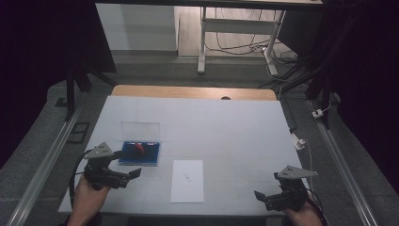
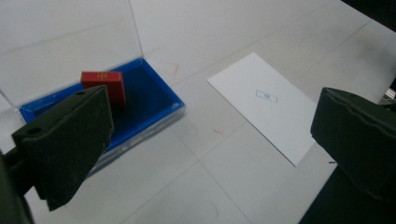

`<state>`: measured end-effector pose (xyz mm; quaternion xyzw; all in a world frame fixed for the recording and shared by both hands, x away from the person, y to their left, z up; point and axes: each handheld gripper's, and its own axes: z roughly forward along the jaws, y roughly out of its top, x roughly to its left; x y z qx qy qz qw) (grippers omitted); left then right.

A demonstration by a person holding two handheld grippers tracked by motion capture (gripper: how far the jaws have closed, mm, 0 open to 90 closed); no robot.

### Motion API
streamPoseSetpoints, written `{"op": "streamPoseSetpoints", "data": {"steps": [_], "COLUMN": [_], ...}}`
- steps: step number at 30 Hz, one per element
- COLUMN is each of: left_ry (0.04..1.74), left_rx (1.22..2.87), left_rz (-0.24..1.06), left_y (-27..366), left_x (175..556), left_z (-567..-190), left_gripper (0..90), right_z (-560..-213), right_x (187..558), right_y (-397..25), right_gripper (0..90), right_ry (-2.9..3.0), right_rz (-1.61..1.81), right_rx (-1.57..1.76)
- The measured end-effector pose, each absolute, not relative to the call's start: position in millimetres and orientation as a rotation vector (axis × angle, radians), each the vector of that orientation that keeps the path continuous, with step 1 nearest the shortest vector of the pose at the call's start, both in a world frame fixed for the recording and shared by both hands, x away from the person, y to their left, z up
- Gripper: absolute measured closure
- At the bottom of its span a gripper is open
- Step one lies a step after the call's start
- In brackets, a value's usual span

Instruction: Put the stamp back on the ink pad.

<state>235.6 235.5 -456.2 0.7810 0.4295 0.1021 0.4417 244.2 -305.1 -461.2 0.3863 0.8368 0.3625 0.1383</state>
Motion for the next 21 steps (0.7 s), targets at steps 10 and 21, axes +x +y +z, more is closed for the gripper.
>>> {"op": "streamPoseSetpoints", "data": {"steps": [10, 21], "left_ry": [1.096, 1.165], "left_rx": [1.934, 1.938], "left_rz": [0.275, 0.281], "left_y": [247.3, 260.4], "left_x": [210.5, 192.2], "left_z": [-460.4, -470.8], "left_gripper": [0.0, 0.0], "right_z": [-461.2, -461.3], "right_x": [244.2, 244.3], "right_y": [-305.2, -305.0], "right_gripper": [0.0, 0.0], "right_ry": [2.417, 2.416], "right_rz": [1.047, 1.044], "right_rx": [1.12, 1.12]}}
